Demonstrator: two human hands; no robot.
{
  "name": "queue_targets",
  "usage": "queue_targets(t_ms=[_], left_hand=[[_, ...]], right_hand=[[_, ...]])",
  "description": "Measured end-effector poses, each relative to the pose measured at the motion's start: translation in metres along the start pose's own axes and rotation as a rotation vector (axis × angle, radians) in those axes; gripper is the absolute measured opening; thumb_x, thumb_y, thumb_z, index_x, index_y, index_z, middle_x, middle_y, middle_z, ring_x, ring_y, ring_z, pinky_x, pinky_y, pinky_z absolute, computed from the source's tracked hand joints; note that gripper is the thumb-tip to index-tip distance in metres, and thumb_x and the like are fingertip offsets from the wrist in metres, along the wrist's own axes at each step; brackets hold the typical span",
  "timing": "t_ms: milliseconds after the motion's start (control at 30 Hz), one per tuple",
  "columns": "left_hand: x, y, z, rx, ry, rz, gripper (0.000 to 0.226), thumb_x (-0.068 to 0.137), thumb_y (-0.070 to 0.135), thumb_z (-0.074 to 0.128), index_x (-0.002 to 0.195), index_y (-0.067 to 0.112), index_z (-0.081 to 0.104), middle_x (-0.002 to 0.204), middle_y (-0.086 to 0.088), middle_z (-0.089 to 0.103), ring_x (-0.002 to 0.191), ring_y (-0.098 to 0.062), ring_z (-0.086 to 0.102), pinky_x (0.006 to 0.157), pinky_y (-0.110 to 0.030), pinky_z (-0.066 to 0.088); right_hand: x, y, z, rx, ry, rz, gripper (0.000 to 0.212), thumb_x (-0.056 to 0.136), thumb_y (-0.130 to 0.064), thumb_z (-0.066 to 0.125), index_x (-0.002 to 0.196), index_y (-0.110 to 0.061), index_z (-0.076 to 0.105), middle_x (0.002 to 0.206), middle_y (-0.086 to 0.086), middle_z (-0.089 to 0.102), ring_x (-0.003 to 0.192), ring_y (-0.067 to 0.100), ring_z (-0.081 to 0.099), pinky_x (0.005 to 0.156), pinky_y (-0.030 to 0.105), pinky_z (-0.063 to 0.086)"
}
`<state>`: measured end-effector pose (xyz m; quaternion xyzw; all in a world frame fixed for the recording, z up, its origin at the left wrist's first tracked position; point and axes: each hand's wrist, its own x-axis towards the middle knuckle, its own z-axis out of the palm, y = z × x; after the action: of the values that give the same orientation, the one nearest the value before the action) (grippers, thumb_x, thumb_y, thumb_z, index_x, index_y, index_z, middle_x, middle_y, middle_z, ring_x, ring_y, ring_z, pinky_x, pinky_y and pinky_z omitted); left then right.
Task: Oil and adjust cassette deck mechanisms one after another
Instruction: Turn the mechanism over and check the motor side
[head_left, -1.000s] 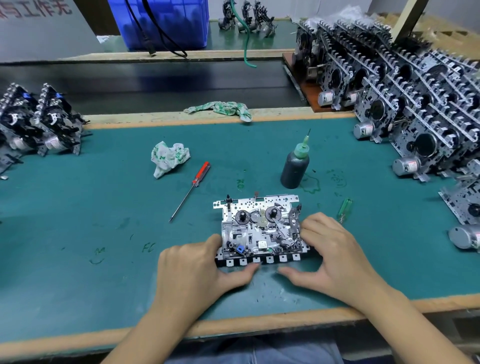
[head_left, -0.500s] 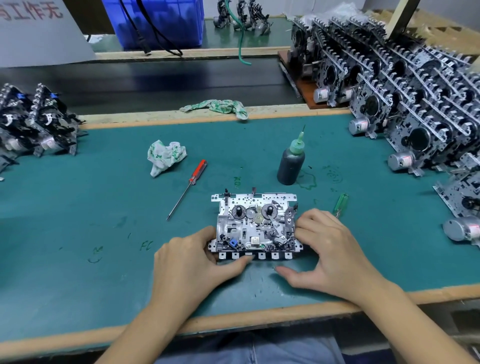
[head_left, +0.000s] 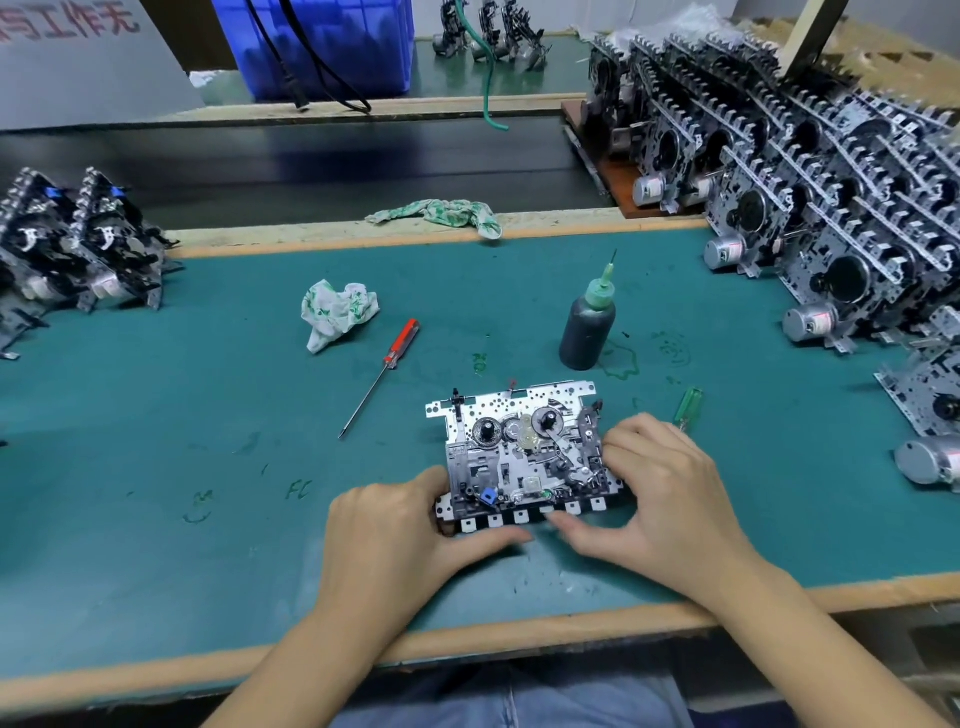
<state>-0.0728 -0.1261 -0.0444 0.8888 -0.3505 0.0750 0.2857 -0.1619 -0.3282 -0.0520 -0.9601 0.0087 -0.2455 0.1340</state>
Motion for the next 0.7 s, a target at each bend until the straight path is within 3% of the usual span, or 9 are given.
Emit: queue_targets(t_ms=[133,233,300,367,467,567,700], left_hand=[[0.000,0.000,-0.001,-0.029,-0.008,-0.042,0.055,0.054,0.080,0.050,0.054,0.037,0.015,0.031,0.001,0.037,0.031,-0.023,0.040,0.038,-0.026,0.033],[0.001,-0.002,-0.004,-0.161,-0.031,-0.104,0.049,0.048,0.079,0.056,0.047,0.040,0.027,0.039,-0.001,0.033,0.048,-0.021,0.037,0.045,-0.022,0.027],[0.000,-0.002,-0.007,-0.255,-0.022,-0.102,0.047,0.049,0.079,0.058,0.046,0.041,0.032,0.048,-0.002,0.036,0.049,-0.019,0.027,0.045,-0.018,0.021],[0.001,-0.001,-0.012,-0.391,0.007,-0.118,0.066,0.060,0.085,0.051,0.043,0.023,0.036,0.043,-0.005,0.033,0.044,-0.017,0.022,0.043,-0.020,0.024],[0.008,0.003,-0.016,-0.588,0.085,-0.194,0.080,0.078,0.081,0.037,0.047,0.008,0.045,0.032,-0.004,0.041,0.034,-0.019,0.038,0.045,-0.026,0.034],[0.016,0.005,-0.015,-0.609,0.081,-0.297,0.082,0.079,0.078,0.035,0.041,0.006,0.044,0.030,-0.008,0.041,0.032,-0.013,0.038,0.044,-0.023,0.035],[0.024,0.000,-0.016,-0.507,0.004,-0.344,0.079,0.081,0.073,0.030,0.044,0.004,0.043,0.033,-0.009,0.045,0.034,-0.014,0.042,0.051,-0.026,0.040]], right_hand=[[0.000,0.004,-0.003,0.065,-0.077,-0.052,0.047,0.082,-0.056,0.050,0.062,-0.014,0.045,0.066,-0.002,0.048,0.064,0.017,0.045,0.060,0.028,0.039],[0.002,0.001,-0.008,0.201,-0.098,-0.015,0.052,0.087,-0.062,0.043,0.062,-0.016,0.042,0.065,-0.005,0.040,0.064,0.014,0.037,0.060,0.028,0.033],[0.004,-0.001,-0.013,0.367,-0.133,0.041,0.054,0.088,-0.063,0.041,0.061,-0.016,0.037,0.063,-0.004,0.035,0.064,0.015,0.035,0.060,0.030,0.032],[0.008,-0.004,-0.019,0.566,-0.146,0.140,0.058,0.088,-0.063,0.041,0.055,-0.015,0.042,0.058,0.000,0.039,0.061,0.015,0.041,0.058,0.029,0.033],[0.020,-0.012,-0.026,0.801,-0.189,0.403,0.064,0.080,-0.071,0.045,0.044,-0.018,0.050,0.050,0.013,0.050,0.053,0.026,0.050,0.064,0.036,0.039],[0.027,-0.018,-0.024,0.795,-0.192,0.567,0.067,0.074,-0.071,0.044,0.036,-0.016,0.045,0.043,0.012,0.050,0.047,0.024,0.048,0.066,0.032,0.041],[0.034,-0.021,-0.022,0.708,-0.186,0.583,0.071,0.075,-0.071,0.041,0.033,-0.013,0.041,0.043,0.016,0.050,0.043,0.016,0.045,0.055,0.020,0.037]])
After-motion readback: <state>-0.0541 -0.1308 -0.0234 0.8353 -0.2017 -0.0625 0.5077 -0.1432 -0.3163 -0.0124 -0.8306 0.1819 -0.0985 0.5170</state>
